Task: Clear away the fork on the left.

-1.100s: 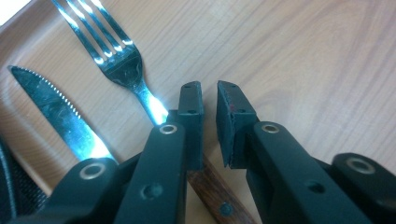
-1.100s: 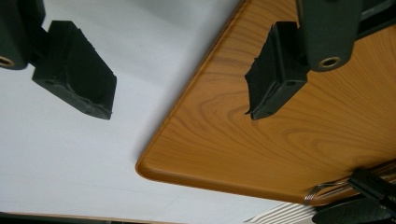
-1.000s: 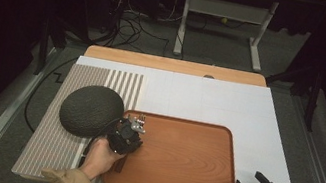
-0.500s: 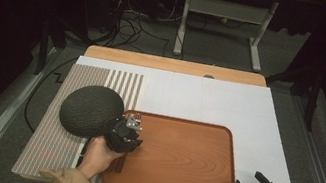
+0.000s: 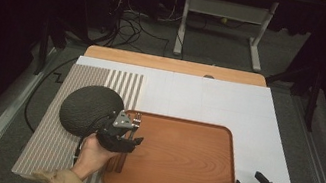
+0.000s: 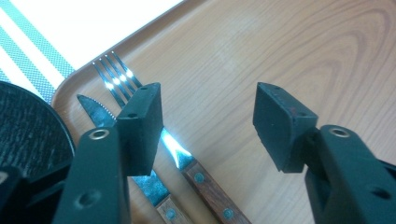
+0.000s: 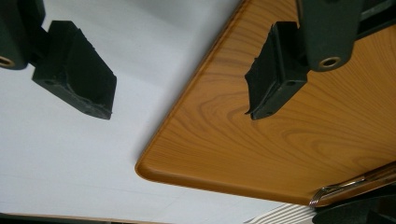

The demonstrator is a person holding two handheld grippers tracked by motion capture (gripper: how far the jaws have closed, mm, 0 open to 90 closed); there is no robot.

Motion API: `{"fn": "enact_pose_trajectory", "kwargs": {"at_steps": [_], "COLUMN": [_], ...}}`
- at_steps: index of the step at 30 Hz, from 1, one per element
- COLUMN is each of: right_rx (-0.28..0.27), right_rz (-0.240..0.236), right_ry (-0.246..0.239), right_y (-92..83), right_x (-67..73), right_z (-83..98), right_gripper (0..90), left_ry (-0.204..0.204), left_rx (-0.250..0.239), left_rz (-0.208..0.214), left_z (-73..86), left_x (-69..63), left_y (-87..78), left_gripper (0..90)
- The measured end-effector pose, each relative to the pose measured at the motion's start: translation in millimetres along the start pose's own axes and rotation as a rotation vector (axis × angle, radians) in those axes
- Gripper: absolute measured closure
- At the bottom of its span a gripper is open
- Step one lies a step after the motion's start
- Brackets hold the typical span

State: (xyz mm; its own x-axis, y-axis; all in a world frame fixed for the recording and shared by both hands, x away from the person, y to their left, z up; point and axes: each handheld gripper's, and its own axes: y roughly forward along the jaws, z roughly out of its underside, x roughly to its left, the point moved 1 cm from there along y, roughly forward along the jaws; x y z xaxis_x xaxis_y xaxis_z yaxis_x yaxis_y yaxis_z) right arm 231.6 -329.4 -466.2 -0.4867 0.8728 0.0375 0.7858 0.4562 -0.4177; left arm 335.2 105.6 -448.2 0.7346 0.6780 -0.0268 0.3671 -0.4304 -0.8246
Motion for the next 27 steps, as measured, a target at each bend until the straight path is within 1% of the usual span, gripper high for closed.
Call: {"fn": "enact_pose_trajectory", "kwargs": {"at_steps": [4,7,8,10,11,12,15,16,20,23,25,27], "right_rx": [0.000,0.000,0.000,0.000,0.000,0.001,0.000,0.000,0.001,0.001,0.001,0.003], "right_rz": [0.000,0.000,0.000,0.001,0.001,0.001,0.001,0.001,0.000,0.000,0.000,0.000], "right_ry": [0.000,0.000,0.000,0.000,0.000,0.000,0.000,0.000,-0.001,-0.001,0.000,-0.002], "right_y": [0.0,0.0,0.0,0.0,0.1,0.1,0.0,0.0,0.1,0.1,0.2,0.3], "right_x": [-0.1,0.0,0.0,-0.1,0.0,0.0,0.0,0.0,0.1,0.0,0.1,0.2], "right_z": [0.0,0.0,0.0,0.0,0.0,0.0,0.0,0.0,0.0,0.1,0.0,0.0], "right_gripper": [24.7,24.7,24.7,24.7,24.7,24.7,24.7,24.7,24.7,24.7,24.7,24.7], "left_ry": [-0.016,-0.027,-0.032,-0.031,-0.033,-0.034,-0.038,-0.034,-0.025,-0.024,-0.028,-0.041], "left_rx": [-0.062,-0.098,-0.110,-0.131,-0.143,-0.150,-0.174,-0.183,-0.222,-0.252,-0.266,-0.288], "left_rz": [0.013,0.012,0.009,-0.009,-0.019,-0.022,-0.026,-0.027,-0.010,-0.007,-0.001,0.003], "left_z": [1.2,2.3,2.8,4.0,4.5,4.9,6.5,7.2,10.8,14.0,15.9,18.2], "left_x": [1.4,2.6,2.6,2.3,1.8,1.5,0.7,0.8,1.8,2.3,2.9,4.5], "left_y": [-7.6,-13.5,-15.2,-18.3,-19.6,-20.7,-24.7,-25.9,-30.6,-35.3,-38.0,-41.0], "left_gripper": [39.6,39.5,39.5,39.5,37.8,36.5,36.4,36.4,35.4,34.8,34.7,33.2]}}
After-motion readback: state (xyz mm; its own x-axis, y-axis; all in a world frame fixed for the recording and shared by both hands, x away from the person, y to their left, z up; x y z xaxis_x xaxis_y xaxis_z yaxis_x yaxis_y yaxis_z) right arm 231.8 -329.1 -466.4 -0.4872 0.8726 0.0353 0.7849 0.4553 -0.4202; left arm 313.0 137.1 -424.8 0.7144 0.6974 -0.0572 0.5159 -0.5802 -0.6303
